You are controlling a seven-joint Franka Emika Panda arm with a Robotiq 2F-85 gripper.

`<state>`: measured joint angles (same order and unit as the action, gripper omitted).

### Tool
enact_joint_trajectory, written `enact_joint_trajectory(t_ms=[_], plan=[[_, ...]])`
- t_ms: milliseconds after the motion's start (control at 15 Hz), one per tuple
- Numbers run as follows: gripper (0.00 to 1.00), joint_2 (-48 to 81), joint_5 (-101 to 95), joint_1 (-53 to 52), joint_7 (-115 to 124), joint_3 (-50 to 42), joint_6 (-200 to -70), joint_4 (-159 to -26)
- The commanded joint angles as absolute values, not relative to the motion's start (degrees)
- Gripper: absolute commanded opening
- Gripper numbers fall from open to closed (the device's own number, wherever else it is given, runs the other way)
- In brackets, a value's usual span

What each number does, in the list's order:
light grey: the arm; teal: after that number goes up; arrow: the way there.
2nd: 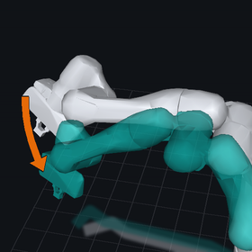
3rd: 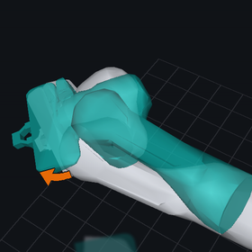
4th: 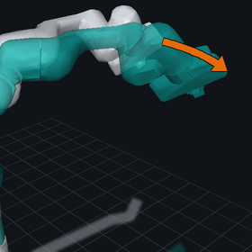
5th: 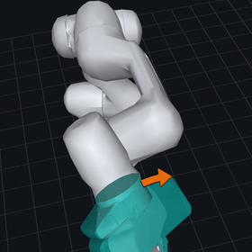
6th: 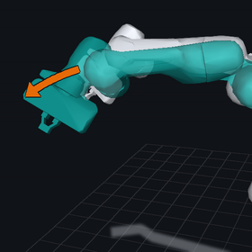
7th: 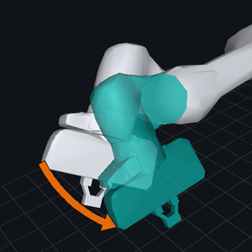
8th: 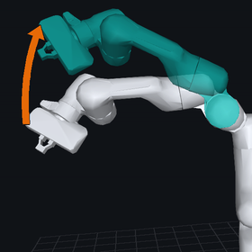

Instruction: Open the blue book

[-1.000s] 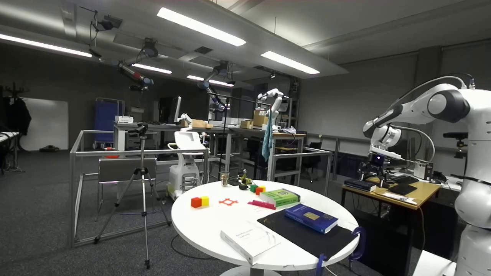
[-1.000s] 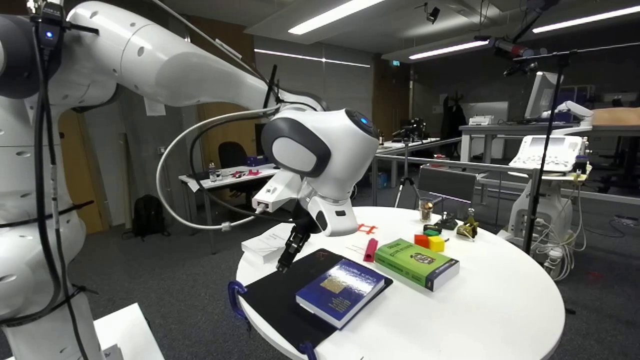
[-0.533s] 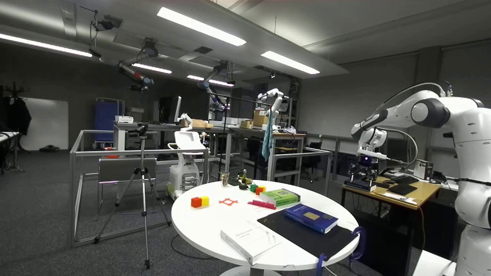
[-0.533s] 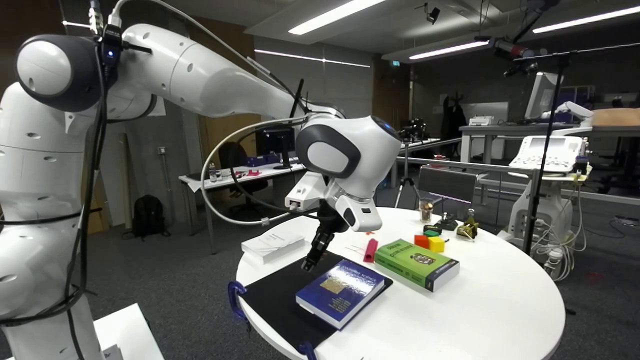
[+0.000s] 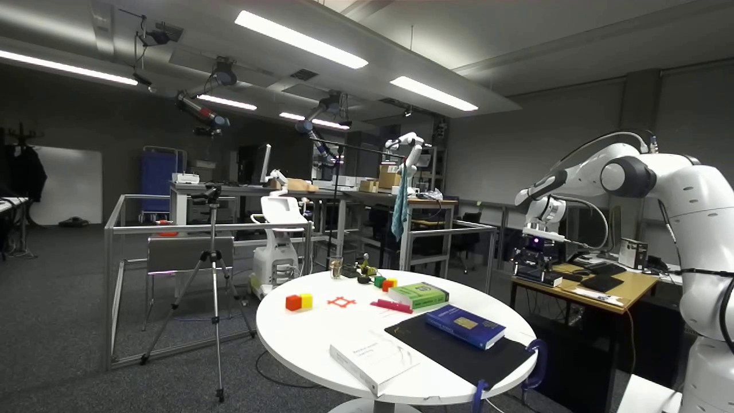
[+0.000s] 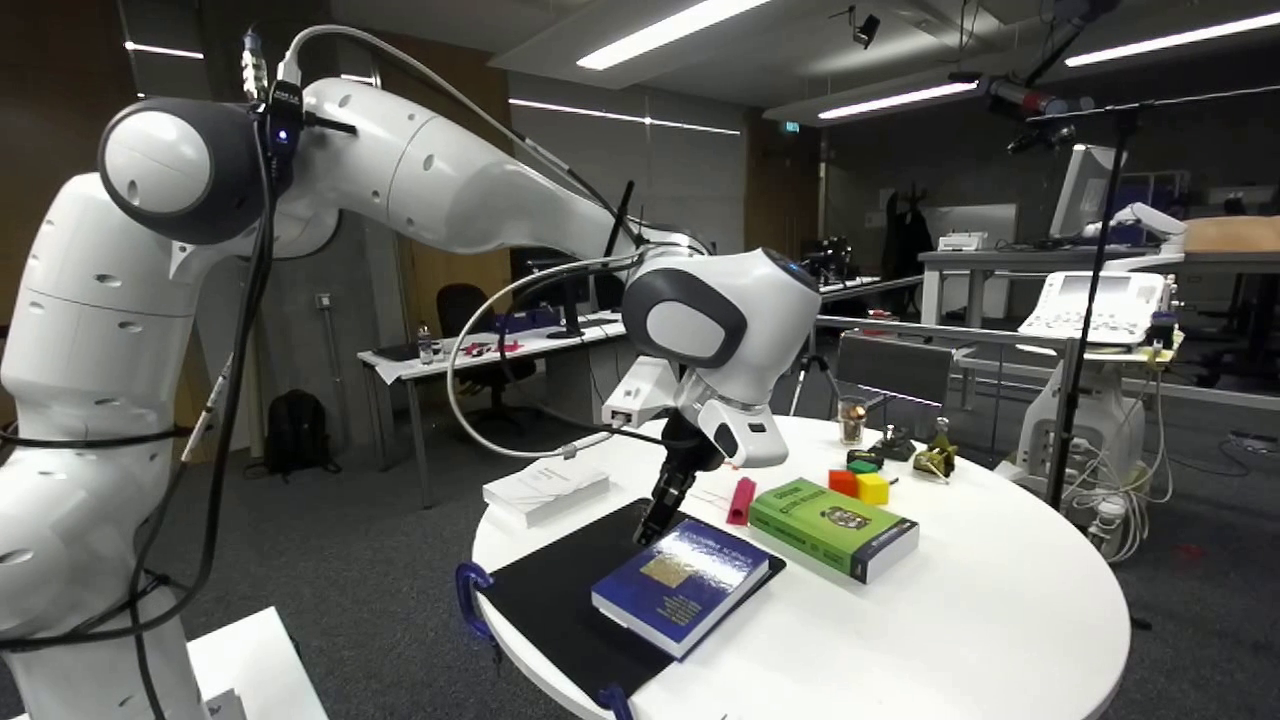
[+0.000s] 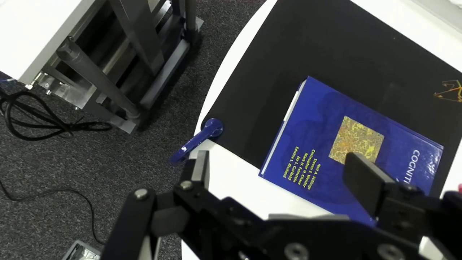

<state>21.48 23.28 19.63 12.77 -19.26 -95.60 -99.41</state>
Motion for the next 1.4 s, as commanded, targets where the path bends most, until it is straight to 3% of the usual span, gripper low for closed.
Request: enact_joint_trajectory(t_ms=[0,1333], plan=[[1.00,23.74,26.96,21.53,13.96,-17.95,-96.85,-96.83],[1.00,40.63,33.23,23.39,27.78,-14.43,-99.07,-80.28]])
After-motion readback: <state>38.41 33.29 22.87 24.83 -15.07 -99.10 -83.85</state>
